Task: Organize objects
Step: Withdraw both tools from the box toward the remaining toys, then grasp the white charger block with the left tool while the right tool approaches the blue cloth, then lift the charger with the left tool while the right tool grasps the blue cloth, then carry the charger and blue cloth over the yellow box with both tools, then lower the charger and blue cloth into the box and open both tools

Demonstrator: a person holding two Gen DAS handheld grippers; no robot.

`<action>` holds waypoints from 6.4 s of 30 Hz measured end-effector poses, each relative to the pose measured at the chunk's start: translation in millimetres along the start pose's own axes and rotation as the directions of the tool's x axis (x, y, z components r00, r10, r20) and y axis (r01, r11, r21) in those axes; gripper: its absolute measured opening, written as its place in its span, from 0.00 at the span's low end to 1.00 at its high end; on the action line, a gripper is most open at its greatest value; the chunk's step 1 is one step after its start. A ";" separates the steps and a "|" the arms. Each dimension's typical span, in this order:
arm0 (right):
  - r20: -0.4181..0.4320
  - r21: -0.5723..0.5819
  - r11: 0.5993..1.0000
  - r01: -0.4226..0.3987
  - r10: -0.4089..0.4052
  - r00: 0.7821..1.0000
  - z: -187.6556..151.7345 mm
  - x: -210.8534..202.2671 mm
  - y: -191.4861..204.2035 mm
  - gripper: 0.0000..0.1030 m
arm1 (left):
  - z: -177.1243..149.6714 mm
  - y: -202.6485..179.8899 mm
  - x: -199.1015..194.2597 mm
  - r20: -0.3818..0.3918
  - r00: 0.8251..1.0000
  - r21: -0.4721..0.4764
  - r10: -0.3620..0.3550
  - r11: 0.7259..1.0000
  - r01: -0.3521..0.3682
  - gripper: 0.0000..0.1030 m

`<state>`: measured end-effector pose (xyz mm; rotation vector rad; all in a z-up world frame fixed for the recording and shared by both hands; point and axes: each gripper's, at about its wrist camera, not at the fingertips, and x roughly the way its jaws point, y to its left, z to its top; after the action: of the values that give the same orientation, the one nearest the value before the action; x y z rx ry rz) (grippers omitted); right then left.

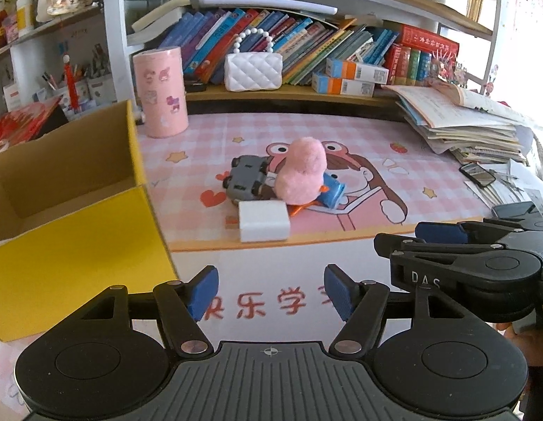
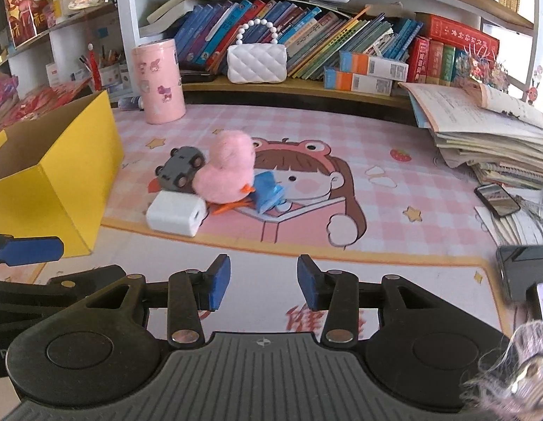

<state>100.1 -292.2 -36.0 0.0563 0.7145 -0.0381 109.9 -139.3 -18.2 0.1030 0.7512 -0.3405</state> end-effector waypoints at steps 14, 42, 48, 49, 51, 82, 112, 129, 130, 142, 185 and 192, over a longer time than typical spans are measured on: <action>0.021 0.022 0.999 -0.042 0.042 0.999 16.2 25.8 -37.1 0.48 | 22.0 -19.6 45.4 -0.041 0.993 0.012 0.108 0.994 -0.108 0.66; -0.014 0.051 0.995 -0.084 0.085 0.996 15.9 54.3 -60.7 0.59 | 41.2 -8.2 116.2 -0.125 0.979 -0.003 0.160 0.987 -0.162 0.63; -0.002 0.036 0.993 -0.109 0.109 0.994 21.2 66.4 -53.0 0.59 | 30.8 -13.4 87.2 -0.125 0.986 0.003 0.107 0.994 -0.107 0.63; 0.004 0.026 0.994 -0.109 0.109 0.994 22.6 69.4 -51.2 0.59 | 28.7 -13.3 83.2 -0.127 0.986 0.004 0.104 0.994 -0.105 0.63; 0.007 -0.009 0.994 -0.108 0.108 0.994 25.8 78.1 -47.3 0.59 | 25.3 -12.7 76.3 -0.132 0.986 0.006 0.097 0.995 -0.097 0.63; 0.012 -0.016 0.994 -0.107 0.107 0.994 16.7 58.2 -23.6 0.28 | -7.7 12.4 16.1 -0.098 0.994 -0.035 0.038 0.999 -0.041 0.63; -0.005 -0.198 0.963 -0.183 0.186 0.983 -26.2 -24.1 127.7 0.28 | -70.0 122.1 -83.4 -0.003 0.996 -0.192 0.088 0.978 -0.087 0.63; 0.023 -0.296 0.921 -0.251 0.270 0.963 -26.9 -44.1 193.5 0.28 | -83.8 161.8 -115.5 0.057 0.986 -0.243 0.157 0.960 -0.139 0.63; 0.025 -0.300 0.920 -0.252 0.272 0.962 -26.3 -44.4 194.9 0.28 | -83.1 162.8 -116.2 0.061 0.985 -0.243 0.159 0.960 -0.140 0.63; 0.085 -0.326 0.910 -0.256 0.298 0.951 -7.2 -52.0 207.5 0.28 | -64.0 176.6 -126.1 0.161 0.965 -0.251 0.209 0.954 -0.165 0.63; 0.087 -0.292 0.926 -0.238 0.274 0.958 65.5 26.7 227.8 0.47 | -4.8 205.7 -81.5 0.199 0.930 -0.203 0.309 0.941 -0.269 0.66; 0.102 -0.281 0.932 -0.230 0.267 0.958 62.5 16.8 223.4 0.49 | -10.0 202.8 -93.7 0.212 0.927 -0.214 0.308 0.941 -0.264 0.66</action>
<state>165.8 -73.7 8.7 -0.1138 0.5635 0.2963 108.5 78.5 32.8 -0.0029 0.5113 -0.0012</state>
